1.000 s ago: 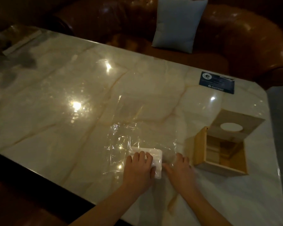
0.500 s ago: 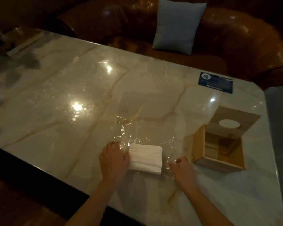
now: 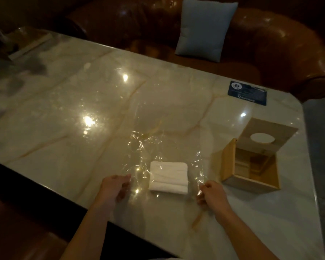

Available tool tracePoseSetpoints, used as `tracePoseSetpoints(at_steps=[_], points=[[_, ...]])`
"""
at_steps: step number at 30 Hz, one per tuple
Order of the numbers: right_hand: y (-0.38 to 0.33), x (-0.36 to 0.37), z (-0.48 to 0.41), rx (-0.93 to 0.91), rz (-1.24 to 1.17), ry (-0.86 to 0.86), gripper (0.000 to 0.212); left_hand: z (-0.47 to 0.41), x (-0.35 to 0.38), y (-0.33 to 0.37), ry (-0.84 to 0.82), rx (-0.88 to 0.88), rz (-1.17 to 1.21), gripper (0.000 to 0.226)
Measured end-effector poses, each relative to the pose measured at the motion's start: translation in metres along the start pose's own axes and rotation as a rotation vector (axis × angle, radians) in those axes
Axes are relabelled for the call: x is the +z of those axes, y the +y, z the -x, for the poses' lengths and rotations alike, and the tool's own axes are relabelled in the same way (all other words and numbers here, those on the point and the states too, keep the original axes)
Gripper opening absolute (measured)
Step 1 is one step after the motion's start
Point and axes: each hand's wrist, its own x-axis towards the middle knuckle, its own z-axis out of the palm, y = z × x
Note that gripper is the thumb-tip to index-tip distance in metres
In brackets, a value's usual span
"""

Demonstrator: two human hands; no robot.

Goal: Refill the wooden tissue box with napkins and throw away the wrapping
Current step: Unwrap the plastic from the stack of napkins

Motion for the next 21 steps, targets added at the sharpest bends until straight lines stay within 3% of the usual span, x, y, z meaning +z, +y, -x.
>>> tracePoseSetpoints(at_steps=[5,21], points=[[-0.007,-0.001,0.003,0.033,-0.047,-0.091,0.023,0.011,-0.001,0.009,-0.12,-0.115,0.09,0.022],[-0.1,-0.027,0.0,-0.038,-0.189,-0.146,0.032,-0.004,-0.001,0.083,-0.217,0.088,0.055,0.017]])
